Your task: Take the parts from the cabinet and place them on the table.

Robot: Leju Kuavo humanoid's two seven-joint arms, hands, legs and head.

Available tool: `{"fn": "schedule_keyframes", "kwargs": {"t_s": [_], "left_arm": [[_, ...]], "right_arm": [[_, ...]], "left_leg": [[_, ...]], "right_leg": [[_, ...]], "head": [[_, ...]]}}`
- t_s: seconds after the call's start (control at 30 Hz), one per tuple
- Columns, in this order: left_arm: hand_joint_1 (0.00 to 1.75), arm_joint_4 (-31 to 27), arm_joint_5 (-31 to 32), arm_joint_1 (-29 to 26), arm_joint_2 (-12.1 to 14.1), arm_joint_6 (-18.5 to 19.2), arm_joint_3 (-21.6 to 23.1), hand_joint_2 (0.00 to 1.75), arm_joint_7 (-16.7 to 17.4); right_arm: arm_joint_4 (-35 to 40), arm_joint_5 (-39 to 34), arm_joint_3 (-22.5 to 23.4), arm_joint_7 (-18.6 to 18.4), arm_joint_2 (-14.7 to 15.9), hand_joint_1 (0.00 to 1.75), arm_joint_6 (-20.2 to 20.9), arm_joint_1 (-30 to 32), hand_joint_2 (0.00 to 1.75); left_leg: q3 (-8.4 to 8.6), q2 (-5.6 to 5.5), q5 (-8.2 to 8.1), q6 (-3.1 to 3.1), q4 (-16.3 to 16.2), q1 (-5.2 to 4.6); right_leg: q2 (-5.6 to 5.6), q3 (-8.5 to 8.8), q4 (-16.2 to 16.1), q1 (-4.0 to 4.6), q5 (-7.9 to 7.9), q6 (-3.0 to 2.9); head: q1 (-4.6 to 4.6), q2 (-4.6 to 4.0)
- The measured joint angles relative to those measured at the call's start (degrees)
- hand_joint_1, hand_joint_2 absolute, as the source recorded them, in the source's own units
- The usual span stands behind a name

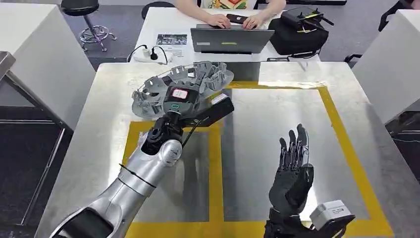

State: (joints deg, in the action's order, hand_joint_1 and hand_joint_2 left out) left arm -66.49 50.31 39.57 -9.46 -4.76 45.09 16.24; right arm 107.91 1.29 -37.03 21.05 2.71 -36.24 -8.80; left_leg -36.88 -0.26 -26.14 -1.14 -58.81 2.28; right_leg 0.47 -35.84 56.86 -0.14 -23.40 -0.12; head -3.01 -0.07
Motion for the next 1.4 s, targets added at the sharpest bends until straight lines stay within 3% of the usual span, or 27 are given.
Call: {"fn": "schedule_keyframes", "kwargs": {"t_s": [0.03,0.1,0.13,0.17,0.23,0.3,0.33,0.43,0.5,0.53,0.63,0.67,0.7,0.73,0.8,0.83,0.87,0.97,1.0,1.03,1.1,1.13,1.2,1.23,1.3,1.37,1.4], "left_arm": [[1.75,0.8,0.0,0.7,-0.3,0.2,0.4,1.75,-0.1],[1.75,2.6,0.1,1.8,-1.1,0.6,1.1,1.75,-0.3],[1.75,3.3,0.3,1.9,-1.4,0.8,1.4,1.75,-0.5],[1.75,4.0,0.5,1.9,-1.7,0.8,1.7,1.75,-0.8],[1.75,5.2,0.8,2.1,-2.5,0.7,1.9,1.75,-1.2],[1.75,6.0,0.9,2.6,-3.4,0.6,2.2,1.75,-1.7],[1.75,6.5,0.9,2.9,-3.9,0.5,2.4,1.75,-2.0],[1.75,7.9,1.1,3.2,-5.2,0.2,3.3,1.75,-2.5],[1.75,9.1,1.6,3.2,-5.9,-0.1,3.5,1.75,-2.9],[1.75,9.5,1.7,3.2,-6.3,-0.3,3.6,1.75,-3.0],[1.75,10.6,1.9,3.2,-7.0,-0.4,3.9,1.75,-3.1],[1.75,11.0,2.0,3.2,-7.1,-0.4,4.1,1.75,-3.1],[1.75,11.3,2.0,3.2,-7.1,-0.4,4.2,1.75,-3.1],[1.75,11.5,2.0,3.2,-7.3,-0.4,4.2,1.75,-3.1],[1.75,11.9,2.0,3.3,-7.8,-0.5,4.4,1.75,-3.1],[1.75,12.0,2.0,3.4,-8.0,-0.5,4.5,1.75,-3.1],[1.75,12.3,2.0,3.6,-8.1,-0.5,4.6,1.75,-3.1],[1.75,13.0,2.1,3.6,-8.3,-0.8,4.7,1.75,-3.6],[1.75,13.3,2.3,3.6,-8.4,-1.1,4.7,1.75,-4.1],[1.75,13.7,2.7,3.6,-8.5,-1.5,4.7,1.75,-4.8],[1.75,15.0,3.0,3.6,-9.1,-2.0,5.3,1.75,-6.2],[1.75,15.6,2.7,3.3,-9.3,-2.0,5.9,1.75,-6.7],[1.75,16.2,1.1,2.7,-9.6,-2.0,7.4,1.75,-7.0],[1.75,16.4,0.0,2.6,-9.7,-2.2,8.5,1.75,-7.1],[1.75,16.6,-1.5,2.5,-9.9,-2.6,10.8,1.75,-7.3],[1.75,16.6,-2.4,2.4,-10.1,-2.8,12.8,1.75,-7.6],[1.75,16.6,-2.6,2.3,-10.1,-3.0,13.6,1.75,-7.6]], "right_arm": [[0.0,-0.1,-0.3,0.3,0.0,0.0,0.0,-0.3,0.0],[0.0,-0.4,-0.9,0.7,-0.1,0.0,0.0,-0.5,0.0],[0.0,-0.5,-1.2,0.9,-0.2,0.0,0.0,-0.5,0.0],[0.0,-0.6,-1.3,1.0,-0.2,0.0,0.0,-0.5,0.0],[-0.1,-1.0,-1.6,1.1,-0.3,0.0,0.0,-0.6,0.0],[-0.1,-1.2,-2.1,1.3,-0.5,0.0,-0.1,-1.1,0.0],[-0.1,-1.3,-2.4,1.4,-0.6,0.0,-0.1,-1.2,0.0],[-0.1,-1.5,-2.8,1.5,-0.7,0.0,-0.1,-1.5,0.0],[-0.2,-1.6,-3.0,1.6,-0.8,0.0,-0.1,-1.8,0.0],[-0.2,-1.7,-3.1,1.7,-0.8,0.0,-0.1,-2.0,0.0],[-0.3,-1.7,-3.3,1.7,-0.8,0.0,-0.2,-2.0,0.0],[-0.3,-1.7,-3.3,1.7,-0.8,0.0,-0.2,-2.0,0.0],[-0.3,-1.7,-3.4,1.7,-0.8,0.0,-0.2,-2.0,0.0],[-0.3,-1.7,-3.5,1.7,-0.8,0.0,-0.2,-2.0,0.0],[-0.3,-1.7,-3.7,1.7,-0.8,0.0,-0.3,-2.1,0.0],[-0.3,-1.7,-3.8,1.7,-0.8,0.0,-0.3,-2.2,0.0],[-0.3,-1.7,-3.9,1.7,-0.8,0.0,-0.3,-2.3,0.0],[-0.4,-2.1,-4.0,1.8,-0.8,0.0,-0.2,-2.3,0.0],[-0.4,-2.4,-4.1,1.9,-0.9,0.0,-0.1,-2.4,0.0],[-0.4,-2.7,-4.2,2.0,-1.0,0.0,0.2,-2.6,0.0],[-0.5,-2.9,-5.0,2.1,-1.3,0.0,0.8,-3.4,0.0],[-0.6,-2.9,-5.5,2.1,-1.4,0.0,1.3,-3.6,0.0],[-0.6,-2.1,-6.6,2.2,-1.4,0.0,2.6,-3.9,0.0],[-0.6,-1.4,-7.2,2.1,-1.4,0.0,3.3,-4.3,0.0],[-0.5,-0.7,-8.4,1.9,-1.9,0.0,4.1,-5.1,0.0],[-0.1,-0.7,-9.0,1.8,-2.2,0.0,4.6,-5.6,0.0],[0.0,-0.7,-9.4,1.7,-2.3,0.0,4.7,-5.8,0.0]], "left_leg": [[-0.68,0.15,-1.32,0.04,-2.1,-0.23],[-4.99,0.12,-5.01,0.18,-10.9,-0.56],[-7.42,0.12,-6.19,0.17,-15.5,-0.66],[-8.51,0.13,-5.99,0.23,-17.2,-0.74],[-6.68,0.13,-2.36,0.71,-12.7,-0.97],[-1.75,0.14,2.05,1.5,-2.8,-1.38],[0.1,0.31,0.9,1.92,-1.2,-1.56],[0.17,-0.14,0.94,2.13,-0.2,-1.86],[0.74,-0.1,1.31,2.66,0.6,-1.14],[0.87,-0.03,1.32,2.8,0.6,-1.0],[0.84,-0.05,1.31,2.87,0.6,-0.92],[0.85,-0.05,1.29,2.86,0.6,-0.87],[0.87,-0.06,1.26,2.81,0.6,-0.78],[0.88,-0.14,1.25,2.79,0.5,-0.67],[0.94,-0.41,1.16,2.49,0.4,-0.38],[0.89,-0.49,1.3,2.18,0.6,-0.34],[0.52,-0.71,1.44,1.65,0.5,-0.7],[0.5,-0.72,2.07,0.37,1.1,-0.37],[-0.09,-0.54,1.53,0.08,0.9,-0.2],[-0.56,-0.29,0.57,0.09,-0.3,-0.32],[-4.31,-0.18,-3.44,0.23,-8.6,-0.47],[-6.29,-0.15,-4.78,0.24,-12.7,-0.58],[-7.67,-0.15,-4.46,0.34,-15.3,-0.76],[-6.45,-0.15,-2.58,0.52,-12.8,-0.83],[-1.4,-0.12,1.67,1.02,-3.3,-1.02],[1.33,-0.06,0.62,1.34,0.4,-1.18],[1.16,-0.11,0.79,1.5,0.2,-1.35]], "right_leg": [[0.04,0.23,-0.3,0.12,0.04,-0.11],[-0.05,0.25,-0.2,0.39,-0.06,-0.61],[-0.09,0.25,-0.2,0.59,-0.11,-0.74],[-0.08,0.26,-0.2,0.73,-0.19,-0.85],[0.03,0.34,0.2,0.98,-0.37,-1.04],[0.17,0.32,0.9,1.18,-0.85,-0.86],[0.16,-0.07,1.3,1.59,-1.19,-0.53],[-0.11,-0.5,1.4,1.26,-0.89,0.12],[-0.09,-1.25,2.1,1.26,-1.76,0.99],[-0.13,-1.96,4.3,1.05,-3.19,1.48],[-0.13,-7.44,16.5,-0.17,-8.02,2.67],[-0.16,-8.49,18.7,-0.56,-8.21,2.94],[-0.18,-8.16,17.8,-0.83,-7.15,3.16],[-0.18,-6.74,14.7,-1.05,-5.13,3.3],[-0.21,-1.4,3.9,-1.44,-0.28,3.55],[-0.13,-0.37,1.9,-1.37,-1.55,3.58],[-0.11,0.81,0.8,-0.85,-1.42,3.12],[0.06,0.25,1.0,-0.5,-1.14,1.74],[-0.1,0.86,0.1,-1.14,-0.67,1.05],[-0.14,1.16,-0.3,-0.84,-0.54,0.75],[-0.21,1.15,-0.3,-0.51,-0.45,-0.05],[-0.21,1.13,-0.3,-0.34,-0.45,-0.06],[-0.16,1.13,-0.2,-0.1,-0.55,-0.2],[-0.04,1.13,0.0,-0.04,-0.6,-0.23],[0.21,1.13,0.7,0.04,-1.0,-0.01],[0.21,0.54,1.6,0.49,-1.47,0.63],[0.22,0.44,1.3,0.34,-1.27,0.9]], "head": [[0.44,0.0],[1.44,0.0],[1.79,0.0],[1.99,0.0],[2.58,0.0],[3.06,0.0],[3.04,0.0],[2.8,0.0],[2.88,0.0],[2.39,0.0],[1.27,0.0],[1.02,0.0],[0.83,0.0],[0.72,0.0],[0.37,0.0],[0.17,0.0],[-0.24,0.0],[0.28,0.0],[0.5,0.0],[0.88,0.0],[1.97,0.0],[2.25,0.0],[2.58,0.0],[2.82,0.0],[3.32,0.0],[3.56,0.0],[3.23,0.0]]}}
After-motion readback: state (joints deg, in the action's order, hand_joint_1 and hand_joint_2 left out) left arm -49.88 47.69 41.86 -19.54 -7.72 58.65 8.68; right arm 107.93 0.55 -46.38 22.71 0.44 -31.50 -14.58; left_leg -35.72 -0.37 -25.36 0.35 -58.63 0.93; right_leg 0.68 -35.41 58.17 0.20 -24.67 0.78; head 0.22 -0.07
